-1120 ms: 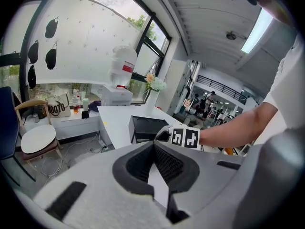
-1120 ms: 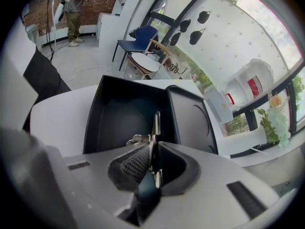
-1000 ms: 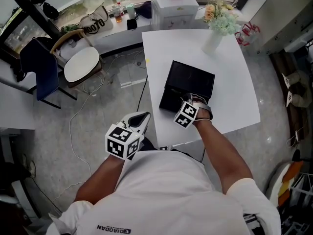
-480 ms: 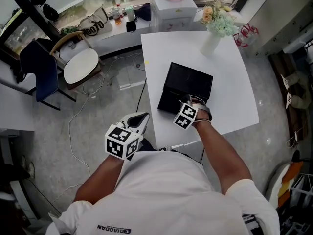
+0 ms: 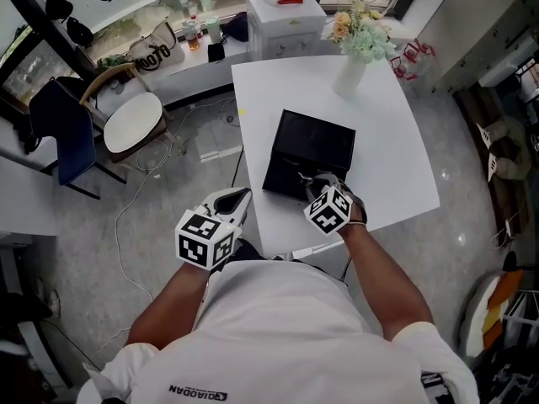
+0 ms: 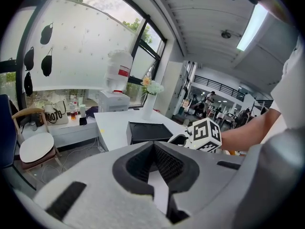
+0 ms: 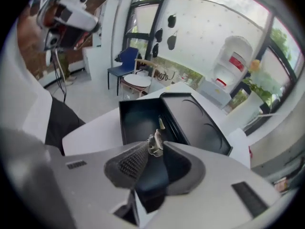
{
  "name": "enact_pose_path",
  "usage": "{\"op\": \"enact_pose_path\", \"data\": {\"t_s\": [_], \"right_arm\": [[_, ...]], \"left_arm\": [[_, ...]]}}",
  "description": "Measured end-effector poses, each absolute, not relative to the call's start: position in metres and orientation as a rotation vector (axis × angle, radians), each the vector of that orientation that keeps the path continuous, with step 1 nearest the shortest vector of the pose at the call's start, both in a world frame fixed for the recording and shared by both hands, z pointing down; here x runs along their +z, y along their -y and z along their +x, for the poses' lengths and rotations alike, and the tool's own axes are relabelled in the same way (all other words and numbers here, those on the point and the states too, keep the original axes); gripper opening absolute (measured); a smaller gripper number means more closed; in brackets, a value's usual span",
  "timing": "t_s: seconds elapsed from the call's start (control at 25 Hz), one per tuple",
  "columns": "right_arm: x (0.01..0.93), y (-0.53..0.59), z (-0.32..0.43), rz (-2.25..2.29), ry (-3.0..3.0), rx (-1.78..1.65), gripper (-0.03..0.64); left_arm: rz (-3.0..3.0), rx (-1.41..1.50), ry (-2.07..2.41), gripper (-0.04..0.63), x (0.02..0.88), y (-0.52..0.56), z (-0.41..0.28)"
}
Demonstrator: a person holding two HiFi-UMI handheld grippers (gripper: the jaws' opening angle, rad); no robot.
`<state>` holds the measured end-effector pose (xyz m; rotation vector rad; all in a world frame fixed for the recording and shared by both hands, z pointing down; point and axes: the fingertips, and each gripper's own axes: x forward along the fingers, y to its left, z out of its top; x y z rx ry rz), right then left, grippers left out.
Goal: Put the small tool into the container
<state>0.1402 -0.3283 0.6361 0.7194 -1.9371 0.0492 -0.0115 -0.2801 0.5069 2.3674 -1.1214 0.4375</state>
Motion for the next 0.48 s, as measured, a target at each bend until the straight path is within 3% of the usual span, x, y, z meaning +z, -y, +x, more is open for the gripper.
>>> {"op": "enact_pose_path", "data": {"t_s": [0.48], "right_arm": [[0.527, 0.296, 0.171, 1.153, 2.349, 0.578, 0.092]], "left_arm": [[2.486, 0.446, 1.066, 0.009, 0.486, 0.280, 0.026]]}}
